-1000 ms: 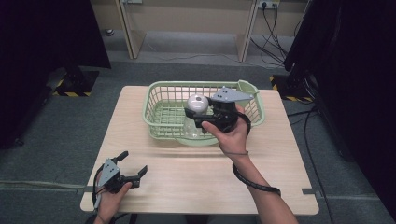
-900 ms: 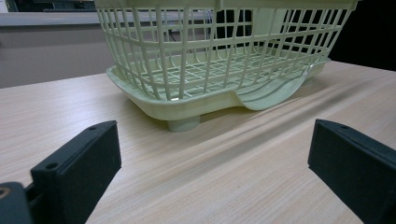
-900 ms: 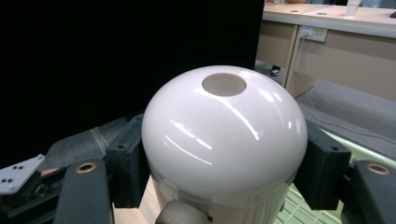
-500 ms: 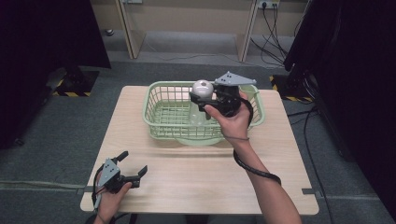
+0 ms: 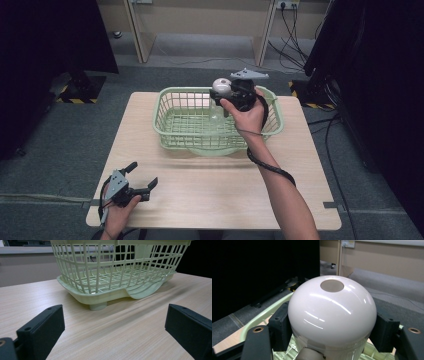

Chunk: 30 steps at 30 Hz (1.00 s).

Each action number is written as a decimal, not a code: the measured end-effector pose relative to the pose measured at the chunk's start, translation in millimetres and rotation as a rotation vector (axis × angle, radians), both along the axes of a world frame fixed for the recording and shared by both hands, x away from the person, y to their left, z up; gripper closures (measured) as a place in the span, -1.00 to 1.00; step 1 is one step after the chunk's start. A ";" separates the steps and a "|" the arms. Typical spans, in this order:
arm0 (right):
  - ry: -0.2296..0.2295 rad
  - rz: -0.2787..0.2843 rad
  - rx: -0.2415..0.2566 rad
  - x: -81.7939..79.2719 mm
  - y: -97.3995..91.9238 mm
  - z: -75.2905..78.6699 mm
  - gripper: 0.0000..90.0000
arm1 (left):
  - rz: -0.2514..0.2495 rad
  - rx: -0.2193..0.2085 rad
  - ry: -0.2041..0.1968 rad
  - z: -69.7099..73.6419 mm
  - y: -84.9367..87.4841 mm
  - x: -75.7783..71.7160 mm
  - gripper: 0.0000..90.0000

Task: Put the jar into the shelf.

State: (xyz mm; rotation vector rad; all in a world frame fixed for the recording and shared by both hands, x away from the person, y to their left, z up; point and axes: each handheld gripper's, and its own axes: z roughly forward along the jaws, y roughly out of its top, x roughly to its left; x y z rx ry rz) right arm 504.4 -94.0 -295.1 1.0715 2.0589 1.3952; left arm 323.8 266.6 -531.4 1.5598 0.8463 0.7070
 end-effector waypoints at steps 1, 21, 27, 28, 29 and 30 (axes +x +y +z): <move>0.008 -0.006 -0.004 3.5 0.4 -2.1 -0.31 | 0.000 0.000 0.000 0.0 0.0 0.1 -0.95; 0.192 -0.074 -0.081 51.4 8.2 -52.8 -0.31 | -0.002 -0.001 0.000 0.0 -0.1 0.0 -0.95; 0.232 -0.080 -0.109 59.5 9.7 -65.8 -0.31 | -0.003 0.001 0.000 0.0 0.0 0.1 -0.95; 0.237 -0.084 -0.110 60.8 9.8 -67.9 -0.31 | -0.003 0.001 0.000 0.0 0.0 0.0 -0.95; 0.239 -0.086 -0.112 61.7 10.1 -69.3 -0.31 | -0.003 0.000 0.000 0.0 0.0 0.0 -0.95; 0.241 -0.086 -0.118 62.4 10.5 -70.6 -0.31 | -0.004 0.001 0.000 0.0 0.0 0.1 -0.95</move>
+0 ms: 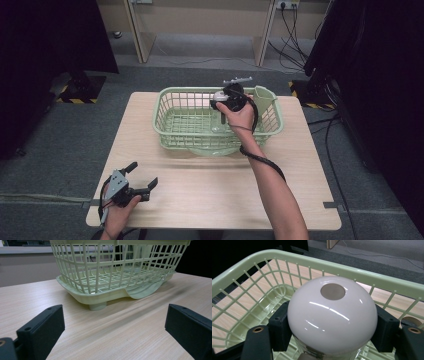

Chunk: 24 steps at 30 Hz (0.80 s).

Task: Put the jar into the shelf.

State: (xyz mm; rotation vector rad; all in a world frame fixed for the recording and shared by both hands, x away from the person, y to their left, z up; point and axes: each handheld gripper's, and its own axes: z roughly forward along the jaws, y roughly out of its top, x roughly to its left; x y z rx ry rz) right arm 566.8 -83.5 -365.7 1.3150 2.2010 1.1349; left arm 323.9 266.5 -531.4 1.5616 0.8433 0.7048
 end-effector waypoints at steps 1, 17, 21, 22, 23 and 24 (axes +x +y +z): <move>0.005 0.000 -0.003 0.7 0.5 -1.0 -0.31 | 0.000 0.003 0.001 0.0 0.2 0.0 -0.95; 0.032 0.023 -0.017 7.6 10.3 -11.6 -0.31 | -0.004 0.001 -0.006 0.1 -0.1 0.1 -0.95; 0.035 0.021 -0.017 8.6 12.0 -13.5 -0.31 | -0.004 0.002 -0.008 0.1 0.1 0.2 -0.95; 0.035 0.024 -0.019 8.8 12.4 -13.5 -0.31 | -0.004 0.004 -0.009 0.2 0.1 0.4 -0.95; 0.034 0.030 -0.025 8.9 12.9 -13.4 -0.31 | -0.004 0.005 -0.010 0.2 0.2 0.5 -0.95; 0.034 0.034 -0.030 8.6 13.7 -13.4 -0.32 | -0.004 0.006 -0.010 0.2 0.2 0.6 -0.95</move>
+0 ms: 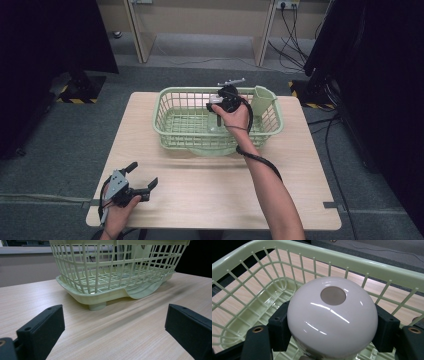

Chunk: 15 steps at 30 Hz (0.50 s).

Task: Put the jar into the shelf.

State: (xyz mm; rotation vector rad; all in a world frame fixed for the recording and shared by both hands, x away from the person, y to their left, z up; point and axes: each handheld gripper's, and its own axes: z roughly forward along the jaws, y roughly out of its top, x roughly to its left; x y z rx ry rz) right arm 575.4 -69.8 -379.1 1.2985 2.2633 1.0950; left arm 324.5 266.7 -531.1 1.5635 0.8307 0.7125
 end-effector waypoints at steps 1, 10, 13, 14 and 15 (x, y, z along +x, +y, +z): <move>0.000 0.002 -0.004 -0.5 0.7 -0.2 -0.32 | 0.000 0.001 -0.001 0.0 0.0 0.0 -0.95; 0.003 0.035 -0.033 -4.9 7.1 0.9 -0.57 | 0.003 0.014 -0.015 0.3 0.6 0.7 -0.95; 0.007 0.033 -0.035 -5.5 6.9 1.1 -0.70 | 0.001 0.018 -0.019 0.5 1.0 1.0 -0.95; 0.006 0.035 -0.032 -5.4 6.5 1.2 -0.74 | -0.001 0.012 -0.014 0.3 0.5 0.7 -0.95; 0.008 0.036 -0.025 -5.8 5.6 1.6 -0.76 | -0.002 0.007 -0.008 0.2 0.0 0.2 -0.95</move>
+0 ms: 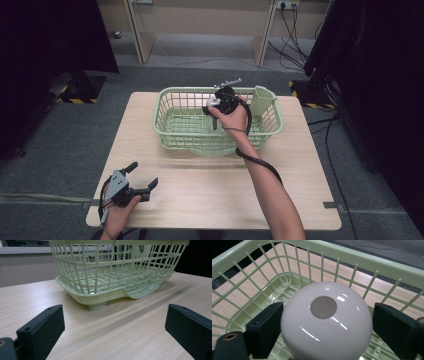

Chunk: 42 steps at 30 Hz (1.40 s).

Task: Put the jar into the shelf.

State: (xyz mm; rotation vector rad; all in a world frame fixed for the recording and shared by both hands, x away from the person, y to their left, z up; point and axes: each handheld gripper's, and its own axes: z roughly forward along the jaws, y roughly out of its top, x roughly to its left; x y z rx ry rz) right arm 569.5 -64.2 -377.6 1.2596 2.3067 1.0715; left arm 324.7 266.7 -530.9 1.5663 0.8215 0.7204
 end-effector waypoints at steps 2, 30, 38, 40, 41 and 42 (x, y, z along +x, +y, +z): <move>0.000 -0.005 0.010 -0.8 -1.8 0.6 -0.83 | 0.000 -0.007 0.008 -0.2 -0.6 -0.5 -0.95; 0.006 0.006 0.090 -35.4 -25.5 3.9 -0.90 | 0.005 -0.011 0.018 -0.4 -1.2 -1.0 -0.95; -0.002 0.005 0.106 -45.1 -34.6 4.6 -0.90 | 0.006 -0.010 0.018 -0.4 -1.4 -1.1 -0.95; -0.006 0.001 0.112 -47.8 -37.2 3.7 -0.90 | 0.006 -0.009 0.018 -0.4 -1.4 -1.0 -0.95; -0.011 -0.001 0.114 -49.0 -38.4 3.2 -0.90 | 0.006 -0.009 0.018 -0.4 -1.3 -1.0 -0.95; -0.012 0.000 0.115 -50.3 -39.3 2.7 -0.90 | 0.006 -0.010 0.018 -0.4 -1.3 -1.0 -0.95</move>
